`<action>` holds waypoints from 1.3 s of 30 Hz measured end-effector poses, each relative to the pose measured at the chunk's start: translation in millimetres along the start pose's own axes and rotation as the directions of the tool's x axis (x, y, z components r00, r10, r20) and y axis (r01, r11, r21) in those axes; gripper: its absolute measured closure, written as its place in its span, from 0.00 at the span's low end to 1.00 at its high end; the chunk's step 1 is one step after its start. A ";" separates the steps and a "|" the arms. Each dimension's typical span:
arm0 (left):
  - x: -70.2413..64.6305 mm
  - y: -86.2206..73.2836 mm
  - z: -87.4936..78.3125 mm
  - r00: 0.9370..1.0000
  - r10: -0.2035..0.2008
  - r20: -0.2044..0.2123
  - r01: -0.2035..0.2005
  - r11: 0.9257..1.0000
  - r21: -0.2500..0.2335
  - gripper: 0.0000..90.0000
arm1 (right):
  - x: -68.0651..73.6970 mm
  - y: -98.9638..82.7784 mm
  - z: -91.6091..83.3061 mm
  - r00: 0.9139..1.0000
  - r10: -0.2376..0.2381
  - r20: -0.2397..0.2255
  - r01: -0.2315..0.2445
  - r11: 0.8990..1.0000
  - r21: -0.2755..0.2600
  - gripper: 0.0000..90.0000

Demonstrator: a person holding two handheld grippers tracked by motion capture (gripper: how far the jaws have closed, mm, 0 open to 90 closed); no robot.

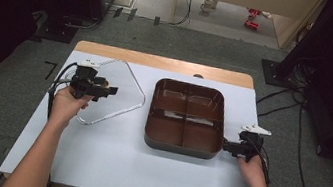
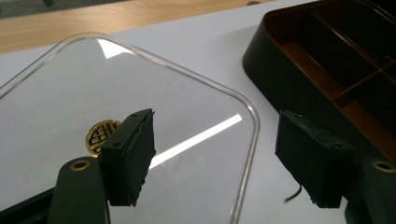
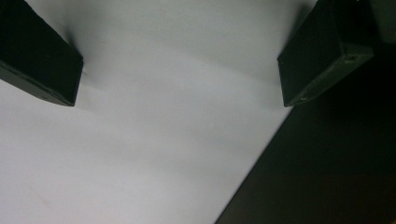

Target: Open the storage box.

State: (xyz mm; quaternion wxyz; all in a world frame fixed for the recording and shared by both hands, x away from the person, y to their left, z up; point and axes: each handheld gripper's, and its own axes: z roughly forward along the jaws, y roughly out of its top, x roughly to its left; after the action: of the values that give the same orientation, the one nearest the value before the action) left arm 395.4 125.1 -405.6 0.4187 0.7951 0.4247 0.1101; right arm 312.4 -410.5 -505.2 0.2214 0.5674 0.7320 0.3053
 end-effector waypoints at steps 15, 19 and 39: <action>-46.2 -23.9 -6.4 0.995 0.093 0.038 -0.093 0.996 -0.006 0.24 | 0.0 0.0 0.0 1.000 0.000 0.000 0.000 1.000 0.000 0.00; -55.7 -34.0 -4.4 0.992 0.116 0.040 -0.116 0.993 -0.002 0.24 | 0.0 0.0 0.0 1.000 0.001 0.000 -0.001 1.000 0.000 0.00; -99.8 -78.4 36.3 0.958 0.265 0.111 -0.275 0.958 0.086 0.23 | 0.0 0.0 0.0 1.000 0.001 0.000 -0.001 1.000 0.000 0.00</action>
State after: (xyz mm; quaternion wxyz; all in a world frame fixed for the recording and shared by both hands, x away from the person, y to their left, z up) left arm 307.6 50.3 -469.8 0.3796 0.8702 0.2961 0.1054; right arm 312.4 -410.5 -505.2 0.2212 0.5677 0.7319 0.3051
